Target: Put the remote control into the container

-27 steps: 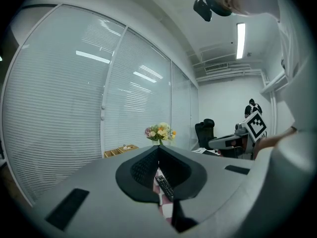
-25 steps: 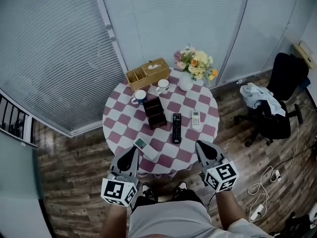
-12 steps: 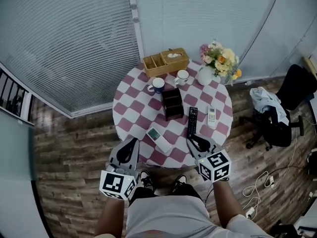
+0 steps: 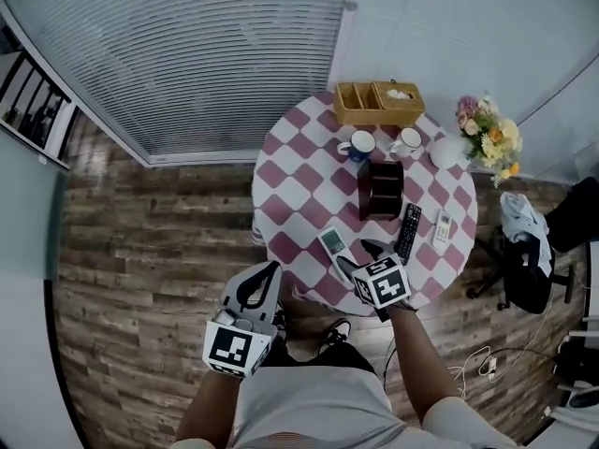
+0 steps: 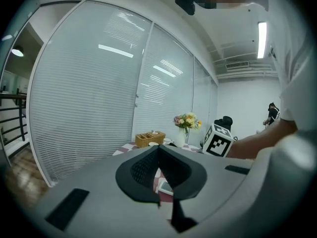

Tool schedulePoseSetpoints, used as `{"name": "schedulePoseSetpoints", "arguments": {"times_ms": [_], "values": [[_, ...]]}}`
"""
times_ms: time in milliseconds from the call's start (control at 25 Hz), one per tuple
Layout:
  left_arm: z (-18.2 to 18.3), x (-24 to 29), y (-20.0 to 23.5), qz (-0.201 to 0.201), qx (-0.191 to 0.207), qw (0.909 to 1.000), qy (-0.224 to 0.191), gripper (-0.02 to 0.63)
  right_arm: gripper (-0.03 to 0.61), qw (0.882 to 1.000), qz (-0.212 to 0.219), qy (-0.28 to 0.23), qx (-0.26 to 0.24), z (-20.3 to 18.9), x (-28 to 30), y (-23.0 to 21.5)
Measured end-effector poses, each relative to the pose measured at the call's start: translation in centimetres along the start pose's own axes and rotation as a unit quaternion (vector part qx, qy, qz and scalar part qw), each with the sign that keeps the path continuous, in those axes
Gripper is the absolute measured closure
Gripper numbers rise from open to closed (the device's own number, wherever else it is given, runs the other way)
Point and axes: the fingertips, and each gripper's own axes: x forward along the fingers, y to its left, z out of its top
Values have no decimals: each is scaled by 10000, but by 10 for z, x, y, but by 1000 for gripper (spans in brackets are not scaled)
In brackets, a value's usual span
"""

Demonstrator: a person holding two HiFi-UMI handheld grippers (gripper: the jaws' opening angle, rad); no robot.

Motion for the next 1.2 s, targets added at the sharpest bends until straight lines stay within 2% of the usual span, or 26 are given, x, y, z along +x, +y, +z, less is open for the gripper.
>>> {"name": "schedulePoseSetpoints", "arguments": {"times_ms": [200, 480, 720, 1000, 1200], "values": [[-20, -10, 26, 154, -224, 9995, 139, 604, 287, 9976, -4, 684, 49, -21, 56, 0], [-29, -18, 46, 219, -396, 9988, 161, 604, 279, 9883, -312, 1492, -83, -29, 110, -11], [-30, -16, 54, 218, -444, 9987, 148, 604, 281, 9852, -307, 1682, -103, -34, 128, -11], [-31, -17, 50, 125, -531, 9983, 202, 604, 295, 9894, -392, 1402, 19, -29, 123, -15], [-28, -12, 43, -8, -479, 9986, 240, 604, 298, 9957, -479, 622, 488, -9, 84, -25]]}}
